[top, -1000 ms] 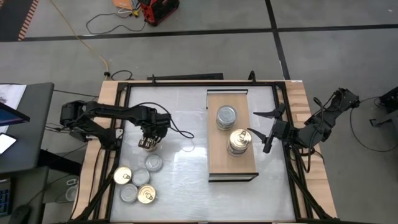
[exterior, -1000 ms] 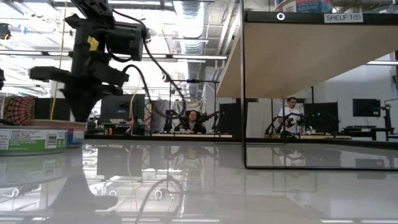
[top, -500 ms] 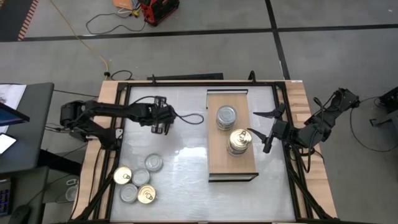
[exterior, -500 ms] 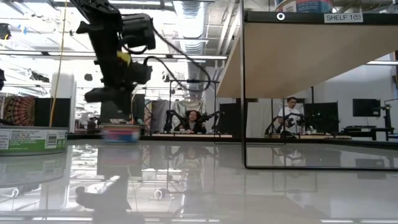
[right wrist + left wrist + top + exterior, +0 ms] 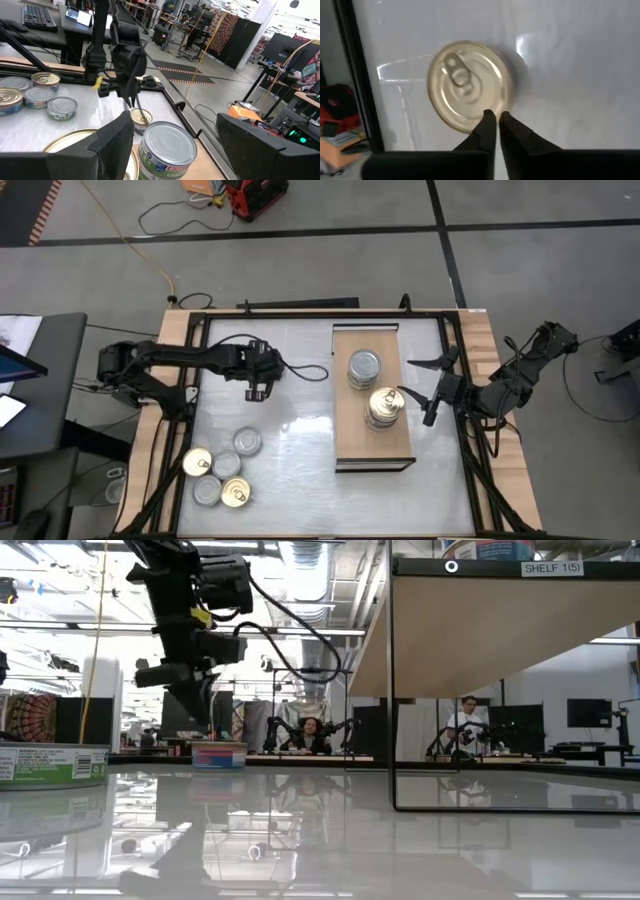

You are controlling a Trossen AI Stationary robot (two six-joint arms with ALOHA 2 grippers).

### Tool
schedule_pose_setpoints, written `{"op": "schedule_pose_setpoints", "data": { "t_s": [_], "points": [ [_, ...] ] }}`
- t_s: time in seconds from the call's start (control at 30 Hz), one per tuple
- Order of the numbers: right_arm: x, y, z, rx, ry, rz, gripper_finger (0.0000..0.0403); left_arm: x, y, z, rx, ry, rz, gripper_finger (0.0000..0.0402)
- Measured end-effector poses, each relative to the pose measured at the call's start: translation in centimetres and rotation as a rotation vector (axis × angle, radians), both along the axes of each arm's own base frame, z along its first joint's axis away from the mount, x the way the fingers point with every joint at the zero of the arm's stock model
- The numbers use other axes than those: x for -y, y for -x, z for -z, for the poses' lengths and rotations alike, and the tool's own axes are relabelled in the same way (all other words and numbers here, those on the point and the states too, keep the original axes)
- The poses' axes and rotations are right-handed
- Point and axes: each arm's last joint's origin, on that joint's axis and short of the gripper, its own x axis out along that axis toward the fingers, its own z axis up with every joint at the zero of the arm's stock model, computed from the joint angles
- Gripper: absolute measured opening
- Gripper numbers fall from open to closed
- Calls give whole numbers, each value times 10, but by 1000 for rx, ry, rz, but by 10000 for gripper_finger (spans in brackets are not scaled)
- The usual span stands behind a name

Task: Stack canned seafood by type on shelf
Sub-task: Stack the blue tuna can on top of the blue tuna can

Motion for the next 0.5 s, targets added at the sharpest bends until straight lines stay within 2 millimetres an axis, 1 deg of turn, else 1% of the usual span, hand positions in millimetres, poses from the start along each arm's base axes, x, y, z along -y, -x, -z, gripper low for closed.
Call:
{"op": "schedule_pose_setpoints", "data": {
  "t_s": [0.1, 0.23, 0.33, 0.4, 0.5],
  "points": [
    [0, 0, 0, -2, 2, 0, 311, 10, -4, 2, -3, -30, 5, 58],
    [1, 0, 0, -2, 1, 4, 311, 19, -7, 3, 1, -106, 0, 122],
    [3, -1, 0, 0, -3, 18, 311, 22, -9, 7, -19, -80, 14, 160],
    [4, -2, 0, 1, -6, 24, 311, 22, -11, 13, -32, -61, 19, 175],
    [5, -4, 0, -1, -14, 5, 311, 21, -13, 29, -66, -85, -3, 178]
  ]
}}
